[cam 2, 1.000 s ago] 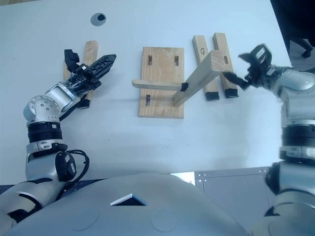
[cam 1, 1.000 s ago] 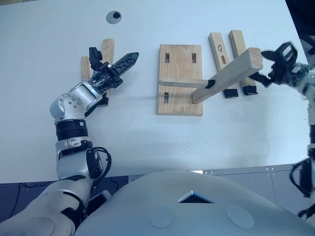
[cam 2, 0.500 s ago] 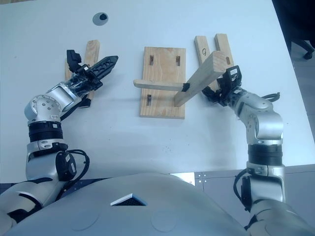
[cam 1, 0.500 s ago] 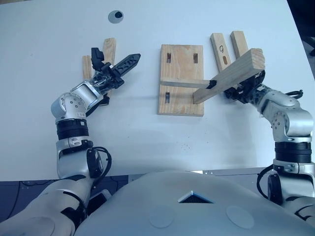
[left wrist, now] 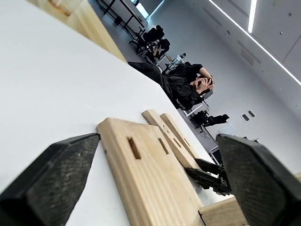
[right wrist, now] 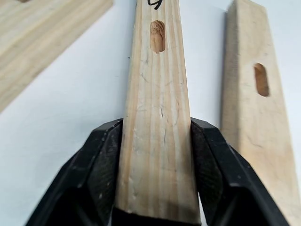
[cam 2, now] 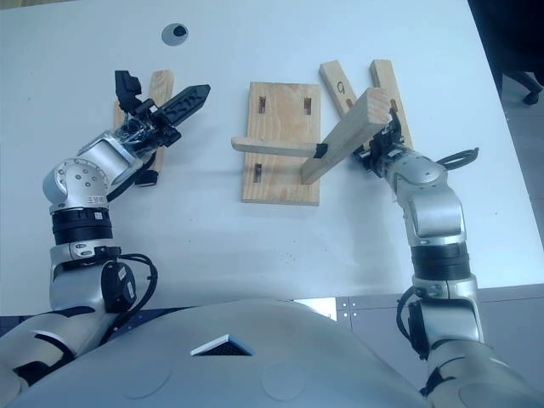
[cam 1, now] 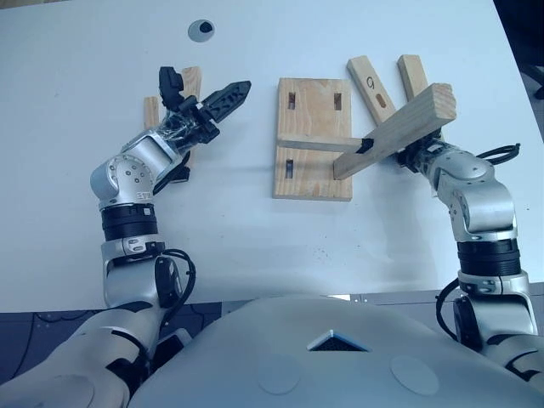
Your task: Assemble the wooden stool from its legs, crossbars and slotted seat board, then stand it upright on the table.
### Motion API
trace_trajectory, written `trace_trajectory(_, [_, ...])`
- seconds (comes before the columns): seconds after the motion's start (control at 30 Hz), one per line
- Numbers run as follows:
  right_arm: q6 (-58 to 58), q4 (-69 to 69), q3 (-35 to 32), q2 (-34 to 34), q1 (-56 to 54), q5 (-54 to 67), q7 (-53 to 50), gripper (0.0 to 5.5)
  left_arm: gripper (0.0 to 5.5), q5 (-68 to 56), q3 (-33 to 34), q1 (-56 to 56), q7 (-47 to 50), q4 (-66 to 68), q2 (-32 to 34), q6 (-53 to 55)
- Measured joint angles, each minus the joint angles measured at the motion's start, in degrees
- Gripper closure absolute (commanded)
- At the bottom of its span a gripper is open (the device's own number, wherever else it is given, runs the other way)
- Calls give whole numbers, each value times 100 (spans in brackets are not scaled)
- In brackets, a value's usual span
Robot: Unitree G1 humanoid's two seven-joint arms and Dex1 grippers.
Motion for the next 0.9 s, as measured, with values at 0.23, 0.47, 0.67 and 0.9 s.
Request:
trace_trajectory(0.23, [-891,79,-875,414,-1007,880,436,345,96,-78,5,-722,59,-309,40,-205])
trace_trajectory(0.47, [-916,493,-1207,166,-2488,2698,2957,345,96,-1047,-12,-2187,-1030,238,111,752])
trace_trajectory(0.67, [-377,426,-1040,-99,-3077,3334,3968,345,96,-1198,-127,-2433,-1077,227,-154,960])
trace_trajectory(0.9, [-73,252,-803,-261,-2943,3357,4174,345,114,-1295,-50,-2451,-1047,64,-415,688])
